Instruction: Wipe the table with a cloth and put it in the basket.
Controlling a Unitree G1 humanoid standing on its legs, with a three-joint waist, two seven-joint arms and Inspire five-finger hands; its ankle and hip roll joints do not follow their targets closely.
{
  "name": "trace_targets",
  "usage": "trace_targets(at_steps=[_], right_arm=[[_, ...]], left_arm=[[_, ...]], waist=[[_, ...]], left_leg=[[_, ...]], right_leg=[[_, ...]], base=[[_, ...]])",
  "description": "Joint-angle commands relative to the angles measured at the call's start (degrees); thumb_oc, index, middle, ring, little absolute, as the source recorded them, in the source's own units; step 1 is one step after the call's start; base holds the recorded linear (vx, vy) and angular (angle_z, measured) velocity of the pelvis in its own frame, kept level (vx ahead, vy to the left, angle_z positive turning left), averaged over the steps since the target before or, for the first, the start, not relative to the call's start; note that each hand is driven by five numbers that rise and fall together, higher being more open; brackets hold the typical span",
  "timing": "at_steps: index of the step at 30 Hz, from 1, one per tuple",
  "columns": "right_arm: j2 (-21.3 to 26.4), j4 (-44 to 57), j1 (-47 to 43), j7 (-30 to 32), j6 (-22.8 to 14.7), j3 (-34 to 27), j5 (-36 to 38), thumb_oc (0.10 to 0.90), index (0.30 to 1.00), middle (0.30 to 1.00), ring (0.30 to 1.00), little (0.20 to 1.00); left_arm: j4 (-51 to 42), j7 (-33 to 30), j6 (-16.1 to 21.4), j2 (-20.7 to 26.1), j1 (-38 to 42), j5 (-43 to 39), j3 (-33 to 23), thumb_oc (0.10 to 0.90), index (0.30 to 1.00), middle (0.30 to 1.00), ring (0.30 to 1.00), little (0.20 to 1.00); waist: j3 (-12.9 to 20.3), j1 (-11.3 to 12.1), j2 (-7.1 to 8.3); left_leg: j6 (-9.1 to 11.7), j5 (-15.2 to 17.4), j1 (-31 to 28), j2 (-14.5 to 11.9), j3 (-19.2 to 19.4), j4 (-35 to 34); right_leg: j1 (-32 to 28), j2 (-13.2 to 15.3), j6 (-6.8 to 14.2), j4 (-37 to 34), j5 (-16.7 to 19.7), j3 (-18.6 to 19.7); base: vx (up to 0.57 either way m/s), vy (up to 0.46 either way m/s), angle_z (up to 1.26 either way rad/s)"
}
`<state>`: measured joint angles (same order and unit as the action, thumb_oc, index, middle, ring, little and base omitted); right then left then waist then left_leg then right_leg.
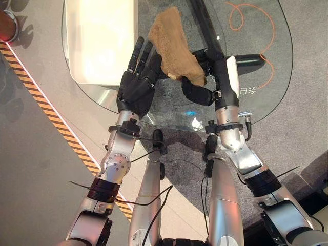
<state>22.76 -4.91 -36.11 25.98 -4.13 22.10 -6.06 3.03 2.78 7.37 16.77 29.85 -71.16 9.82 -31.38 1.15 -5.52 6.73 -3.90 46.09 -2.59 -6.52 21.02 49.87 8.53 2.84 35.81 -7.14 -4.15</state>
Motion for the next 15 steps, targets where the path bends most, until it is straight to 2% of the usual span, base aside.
trace_targets(at_steps=[1,15], right_arm=[[-2.29,14.52,-9.45,-1.28,-7.66,1.31,0.28,0.100,0.300,0.300,0.300,0.200],[-2.60,12.69,-10.56,-5.49,-4.58,5.29,0.05,0.100,0.300,0.300,0.300,0.200]], left_arm=[[-10.42,6.06,0.17,-0.06,5.42,-1.38,-1.37,0.800,0.900,0.900,0.900,0.900],[-10.89,9.01,-0.54,-0.90,6.97,-0.79,-0.66,0.800,0.900,0.900,0.900,0.900]], waist=[[1.59,-0.18,0.88],[1.59,0.03,0.90]], left_leg=[[-7.06,4.08,-3.02,6.21,7.29,0.32],[-6.96,4.19,-2.98,6.39,7.18,0.39]], right_leg=[[-3.89,-6.08,-0.66,-7.83,3.41,-1.60],[-3.76,-5.91,-0.80,-7.83,3.26,-1.75]], base=[[0.00,0.000,0.00],[0.00,0.000,0.00]])
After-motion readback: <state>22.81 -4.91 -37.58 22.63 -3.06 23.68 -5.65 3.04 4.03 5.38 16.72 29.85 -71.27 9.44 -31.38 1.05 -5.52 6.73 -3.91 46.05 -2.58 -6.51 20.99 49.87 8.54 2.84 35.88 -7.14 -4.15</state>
